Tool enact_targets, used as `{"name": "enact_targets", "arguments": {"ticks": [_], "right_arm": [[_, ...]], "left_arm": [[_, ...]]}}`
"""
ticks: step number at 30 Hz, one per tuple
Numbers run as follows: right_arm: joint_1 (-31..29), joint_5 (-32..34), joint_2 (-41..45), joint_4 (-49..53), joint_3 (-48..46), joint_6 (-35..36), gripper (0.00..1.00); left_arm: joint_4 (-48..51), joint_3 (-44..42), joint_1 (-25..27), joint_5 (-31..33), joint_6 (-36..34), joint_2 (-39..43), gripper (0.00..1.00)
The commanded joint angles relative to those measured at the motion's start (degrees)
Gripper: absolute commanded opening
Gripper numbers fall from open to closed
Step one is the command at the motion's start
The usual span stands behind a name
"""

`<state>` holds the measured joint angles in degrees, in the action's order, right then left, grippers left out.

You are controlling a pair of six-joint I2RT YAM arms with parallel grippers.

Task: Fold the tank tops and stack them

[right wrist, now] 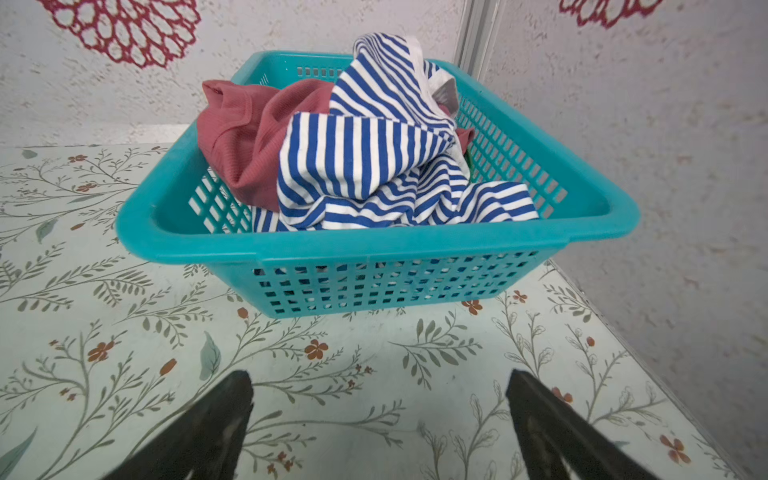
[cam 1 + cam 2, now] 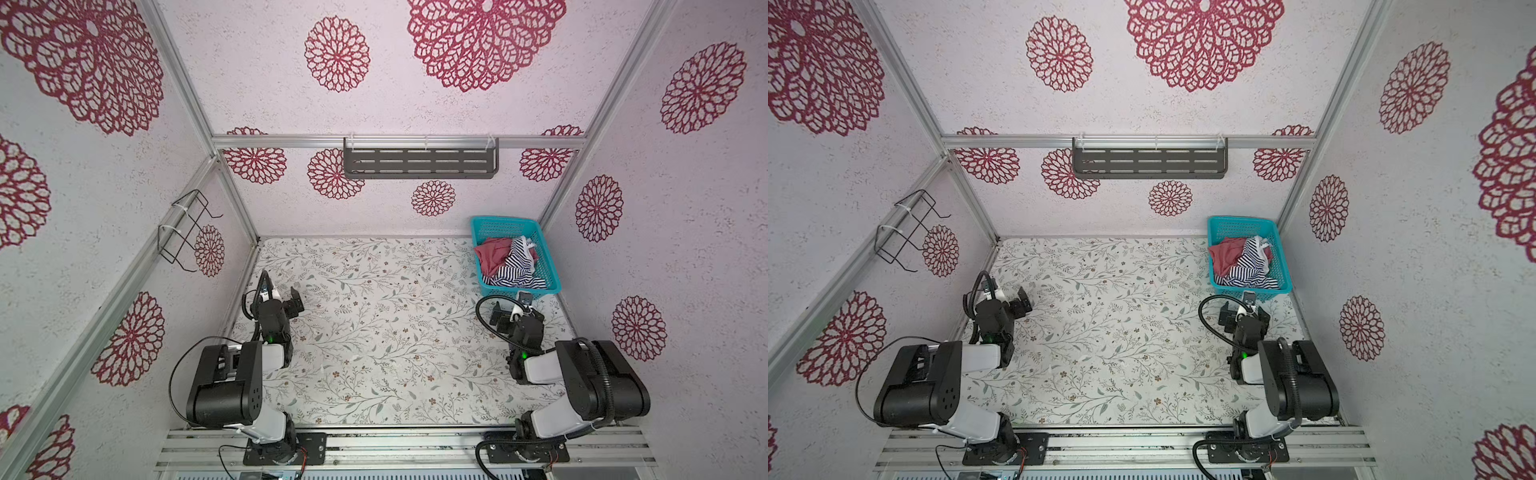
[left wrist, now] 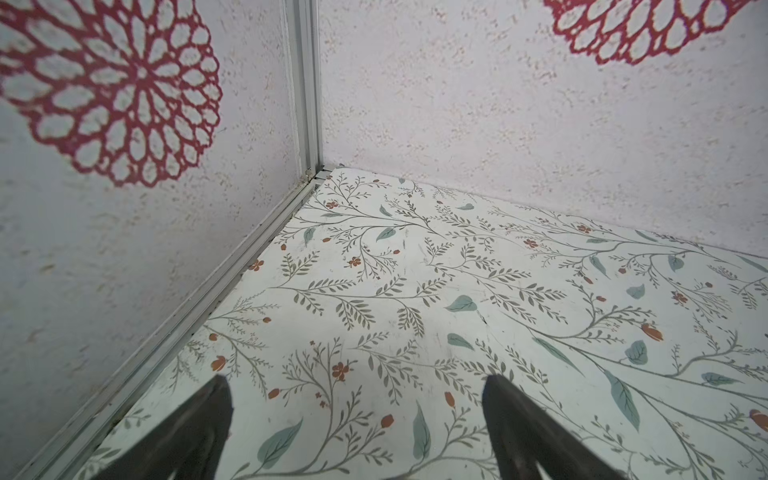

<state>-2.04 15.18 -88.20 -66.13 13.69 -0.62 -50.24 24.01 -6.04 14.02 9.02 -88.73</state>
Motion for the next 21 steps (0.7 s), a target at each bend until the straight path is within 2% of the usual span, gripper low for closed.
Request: {"name": "enact_targets", "arguments": {"ticks": [1, 21], "right_arm": [[0.0, -0.5, 0.3, -2.0, 1.2, -0.7, 0.99], [0.2, -1.0, 0.1, -1.2, 1.6, -1.1, 0.99]], "left_arm": [[0.0, 0.1, -0.3, -0.1, -1.1, -0.2, 0.97], [0.3, 0.5, -0.3, -0.3, -1.1, -0.3, 0.97]]}}
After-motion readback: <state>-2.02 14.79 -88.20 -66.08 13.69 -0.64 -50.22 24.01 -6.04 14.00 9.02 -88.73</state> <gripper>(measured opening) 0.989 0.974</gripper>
